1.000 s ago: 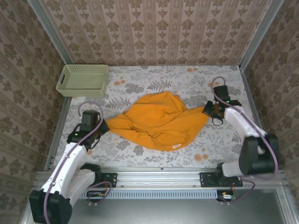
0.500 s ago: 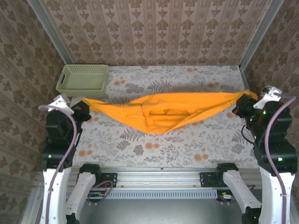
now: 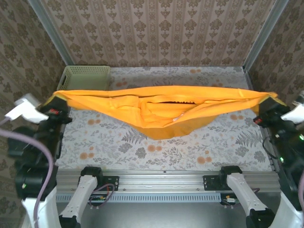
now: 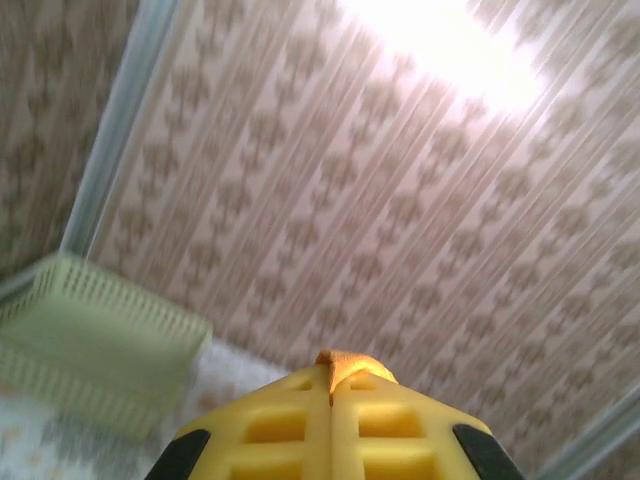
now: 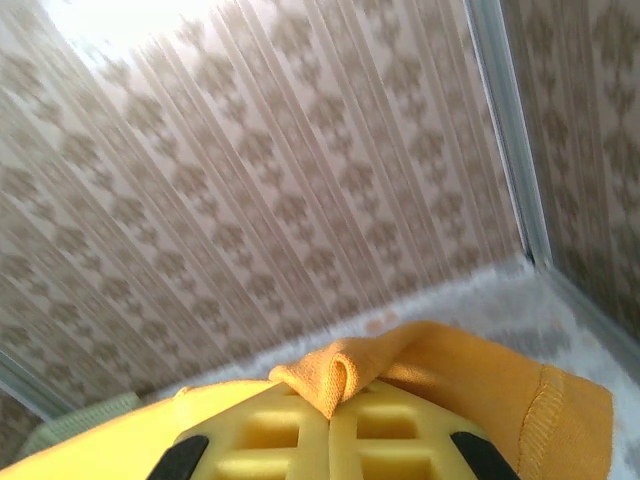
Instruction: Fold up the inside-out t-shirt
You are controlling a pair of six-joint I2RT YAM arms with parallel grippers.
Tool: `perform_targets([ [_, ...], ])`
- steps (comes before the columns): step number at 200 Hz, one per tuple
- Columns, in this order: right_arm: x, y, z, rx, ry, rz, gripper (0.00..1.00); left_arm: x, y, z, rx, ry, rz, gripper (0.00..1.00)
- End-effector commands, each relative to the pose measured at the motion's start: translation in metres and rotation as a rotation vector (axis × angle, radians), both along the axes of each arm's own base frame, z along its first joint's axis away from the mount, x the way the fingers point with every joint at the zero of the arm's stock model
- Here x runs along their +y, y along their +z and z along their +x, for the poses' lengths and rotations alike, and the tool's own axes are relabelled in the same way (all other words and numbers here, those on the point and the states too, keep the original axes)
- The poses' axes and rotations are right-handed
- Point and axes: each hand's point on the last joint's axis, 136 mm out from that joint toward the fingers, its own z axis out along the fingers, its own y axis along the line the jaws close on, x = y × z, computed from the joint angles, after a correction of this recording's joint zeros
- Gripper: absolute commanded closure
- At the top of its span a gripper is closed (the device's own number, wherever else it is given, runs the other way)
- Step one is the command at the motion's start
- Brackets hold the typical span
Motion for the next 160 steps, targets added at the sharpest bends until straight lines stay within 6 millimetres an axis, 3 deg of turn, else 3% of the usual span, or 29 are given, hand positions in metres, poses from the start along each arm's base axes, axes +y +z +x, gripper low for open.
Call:
perform_targets([
  [1, -0.003, 0.027, -0.026, -0.087, -0.025, -0.039, 1.0, 0.015, 0.035, -0.029, -0.107, 0.079, 0.023, 1.0],
  [24, 0.004, 0.06, -0.056, -0.221, 0.015, -0.048, 1.0, 0.015, 0.067, -0.059, -0.221, 0.06, 0.014, 1.0],
  [45, 0.002, 0.072, -0.059, -0.244, 0.0, -0.066, 1.0, 0.013, 0.074, -0.055, -0.223, 0.055, 0.02, 1.0],
  [73, -0.007, 0.047, -0.01, -0.099, -0.048, -0.076, 1.0, 0.006, 0.053, 0.001, -0.083, 0.045, 0.048, 1.0],
  [105, -0.021, 0.0, 0.055, 0.088, -0.112, -0.093, 1.0, -0.002, 0.005, 0.082, 0.164, 0.05, 0.093, 1.0],
  [125, -0.024, -0.031, 0.091, 0.192, -0.129, -0.083, 1.0, -0.001, -0.026, 0.121, 0.298, 0.075, 0.119, 1.0],
  [145, -0.021, -0.053, 0.116, 0.25, -0.102, -0.068, 1.0, -0.007, -0.045, 0.144, 0.367, 0.049, 0.126, 1.0],
  [160, -0.013, -0.06, 0.124, 0.251, -0.059, -0.059, 1.0, -0.01, -0.05, 0.147, 0.364, 0.03, 0.122, 1.0],
])
